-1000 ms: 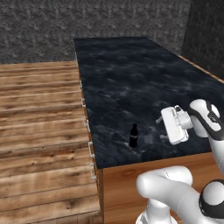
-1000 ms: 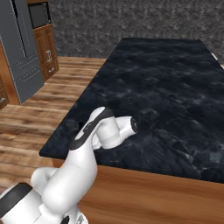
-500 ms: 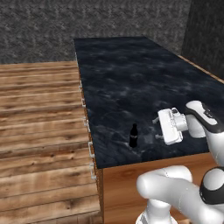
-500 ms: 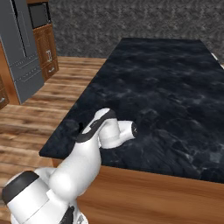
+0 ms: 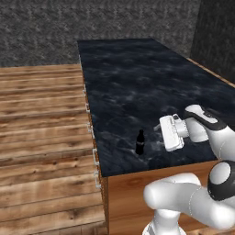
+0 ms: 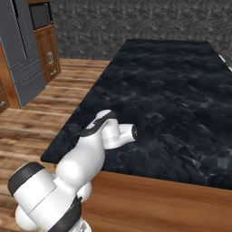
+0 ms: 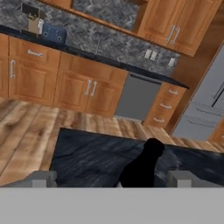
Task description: Pick the bottled drink from the counter and place it in the open cabinet.
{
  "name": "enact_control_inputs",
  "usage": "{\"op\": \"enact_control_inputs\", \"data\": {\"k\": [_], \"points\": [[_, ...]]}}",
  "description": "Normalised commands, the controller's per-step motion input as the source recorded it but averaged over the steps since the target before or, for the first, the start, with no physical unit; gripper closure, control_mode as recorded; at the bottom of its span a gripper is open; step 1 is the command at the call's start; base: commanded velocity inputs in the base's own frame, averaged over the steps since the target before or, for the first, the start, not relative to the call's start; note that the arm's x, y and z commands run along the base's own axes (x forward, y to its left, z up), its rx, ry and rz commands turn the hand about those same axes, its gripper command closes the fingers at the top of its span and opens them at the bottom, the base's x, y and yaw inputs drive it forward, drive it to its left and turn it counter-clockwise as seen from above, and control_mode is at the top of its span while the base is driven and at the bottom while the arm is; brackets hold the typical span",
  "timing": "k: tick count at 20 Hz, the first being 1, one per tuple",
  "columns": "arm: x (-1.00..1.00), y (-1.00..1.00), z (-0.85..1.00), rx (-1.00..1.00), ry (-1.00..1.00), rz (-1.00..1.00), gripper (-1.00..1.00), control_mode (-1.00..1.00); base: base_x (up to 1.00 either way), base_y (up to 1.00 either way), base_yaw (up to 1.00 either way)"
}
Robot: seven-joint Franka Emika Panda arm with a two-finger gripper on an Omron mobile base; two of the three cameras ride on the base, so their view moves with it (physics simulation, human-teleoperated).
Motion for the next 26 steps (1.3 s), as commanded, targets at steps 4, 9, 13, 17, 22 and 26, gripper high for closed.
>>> {"op": "enact_control_inputs", "data": {"k": [4,9,13,17,22,26], "points": [[0.26,0.13,-0.23,0.0,0.09,0.0,-1.0,-1.0,0.0,0.0,0.0],[0.21,0.02,-0.22,0.02,0.03,0.0,-1.0,-1.0,0.0,0.0,0.0],[0.18,0.0,-0.23,0.02,0.01,0.0,-1.0,-1.0,0.0,0.0,0.0],[0.14,0.0,-0.19,0.03,0.0,0.0,-1.0,-1.0,0.0,0.0,0.0],[0.19,0.0,-0.13,0.0,0.0,0.0,-1.0,-1.0,0.0,0.0,0.0],[0.21,0.0,-0.04,0.0,0.04,0.0,-1.0,-1.0,0.0,0.0,0.0]]}}
